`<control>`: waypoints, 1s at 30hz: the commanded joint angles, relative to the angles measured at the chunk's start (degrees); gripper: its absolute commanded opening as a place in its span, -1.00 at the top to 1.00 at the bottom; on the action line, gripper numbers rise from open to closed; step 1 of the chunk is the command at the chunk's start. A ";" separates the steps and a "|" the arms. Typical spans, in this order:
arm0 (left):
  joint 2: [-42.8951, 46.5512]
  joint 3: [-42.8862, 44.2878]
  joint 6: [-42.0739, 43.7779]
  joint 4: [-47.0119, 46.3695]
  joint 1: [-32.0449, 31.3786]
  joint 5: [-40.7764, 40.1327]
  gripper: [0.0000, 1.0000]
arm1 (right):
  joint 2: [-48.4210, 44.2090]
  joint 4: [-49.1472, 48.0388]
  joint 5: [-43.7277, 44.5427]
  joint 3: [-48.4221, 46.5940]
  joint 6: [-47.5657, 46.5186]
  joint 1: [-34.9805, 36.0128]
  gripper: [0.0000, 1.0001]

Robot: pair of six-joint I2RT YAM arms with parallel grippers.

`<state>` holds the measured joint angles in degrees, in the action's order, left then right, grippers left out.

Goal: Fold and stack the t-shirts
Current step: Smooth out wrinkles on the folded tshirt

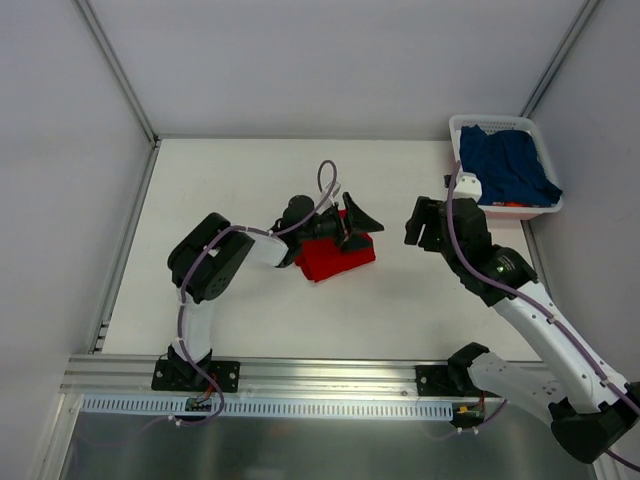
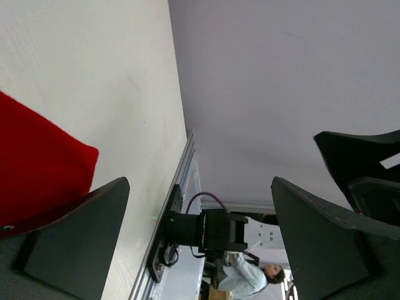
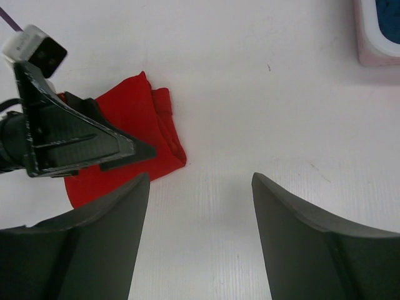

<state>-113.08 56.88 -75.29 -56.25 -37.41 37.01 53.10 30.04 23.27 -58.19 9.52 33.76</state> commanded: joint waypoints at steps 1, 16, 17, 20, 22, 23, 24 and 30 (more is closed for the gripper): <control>-2.84 1.04 -7.58 -13.96 -1.61 1.22 -0.98 | -2.39 0.72 1.60 -0.78 -0.38 -0.80 -0.41; -20.25 -11.00 -20.77 -39.00 -2.76 -5.37 -0.97 | -2.65 0.98 0.47 -1.04 0.06 -1.24 -0.41; -21.56 -10.83 -22.26 -40.16 -2.67 -5.46 -0.97 | -2.48 1.07 0.20 -1.13 0.15 -1.24 -0.41; -20.44 -9.95 -21.75 -39.91 -2.76 -4.94 -0.96 | -2.21 0.90 -0.24 -1.13 0.15 -1.24 -0.41; -18.59 -8.29 -20.53 -36.85 -2.67 -3.63 -0.96 | -2.21 0.98 -0.24 -0.87 0.06 -1.24 -0.41; -15.71 -7.58 -19.47 -34.57 -2.67 -3.09 -0.97 | -2.13 0.98 -0.24 -0.87 0.06 -1.33 -0.41; -14.12 -6.79 -18.33 -32.02 -2.58 -2.39 -0.98 | -2.39 0.98 -0.41 -0.78 0.06 -1.24 -0.41; -3.56 -2.39 -11.29 -14.53 -2.67 1.30 -0.98 | -2.65 0.98 -0.33 -0.69 0.06 -1.24 -0.41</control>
<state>-122.83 51.75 -90.61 -76.20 -40.05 35.33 51.33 30.76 23.14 -58.19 9.52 32.82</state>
